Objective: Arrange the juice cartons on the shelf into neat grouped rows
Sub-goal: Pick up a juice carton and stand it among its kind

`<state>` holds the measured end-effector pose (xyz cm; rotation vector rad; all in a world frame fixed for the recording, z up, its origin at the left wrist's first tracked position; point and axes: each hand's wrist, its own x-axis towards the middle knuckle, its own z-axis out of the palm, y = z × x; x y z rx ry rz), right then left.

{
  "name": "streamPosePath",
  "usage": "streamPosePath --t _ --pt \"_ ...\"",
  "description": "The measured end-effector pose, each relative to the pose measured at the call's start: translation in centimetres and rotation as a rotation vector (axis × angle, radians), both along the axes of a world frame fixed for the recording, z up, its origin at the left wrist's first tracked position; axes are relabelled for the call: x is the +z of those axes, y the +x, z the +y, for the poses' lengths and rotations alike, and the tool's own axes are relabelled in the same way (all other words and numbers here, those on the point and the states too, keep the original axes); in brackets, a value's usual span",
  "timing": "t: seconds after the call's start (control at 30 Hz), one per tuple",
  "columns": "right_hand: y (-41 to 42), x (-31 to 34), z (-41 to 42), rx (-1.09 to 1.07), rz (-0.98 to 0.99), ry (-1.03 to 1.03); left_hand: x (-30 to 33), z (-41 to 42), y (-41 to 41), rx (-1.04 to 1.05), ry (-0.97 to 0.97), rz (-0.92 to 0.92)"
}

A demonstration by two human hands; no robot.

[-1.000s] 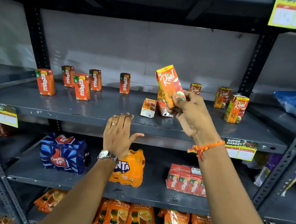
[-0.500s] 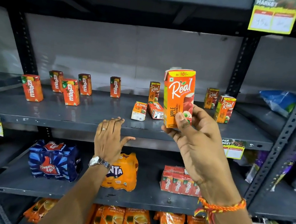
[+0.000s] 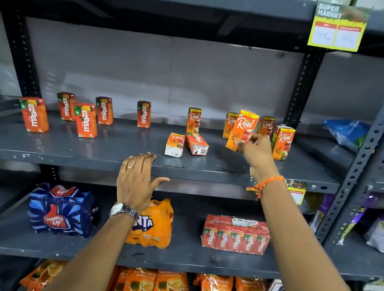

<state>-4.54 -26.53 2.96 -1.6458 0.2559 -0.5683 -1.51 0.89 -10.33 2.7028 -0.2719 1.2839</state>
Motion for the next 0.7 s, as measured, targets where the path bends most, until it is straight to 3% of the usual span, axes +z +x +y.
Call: streamPosePath --t 0.13,0.33,0.7 --pt "3.7 -0.3 -1.8 -0.074 0.09 -0.231 0.1 0.0 -0.1 -0.002 0.011 0.017" --pt "6.0 -1.1 -2.7 -0.083 0.205 -0.39 0.0 0.2 -0.1 -0.016 -0.001 0.032" --pt "5.8 -1.9 -2.8 -0.122 0.279 -0.464 0.1 0.2 -0.2 -0.034 -0.021 0.0"
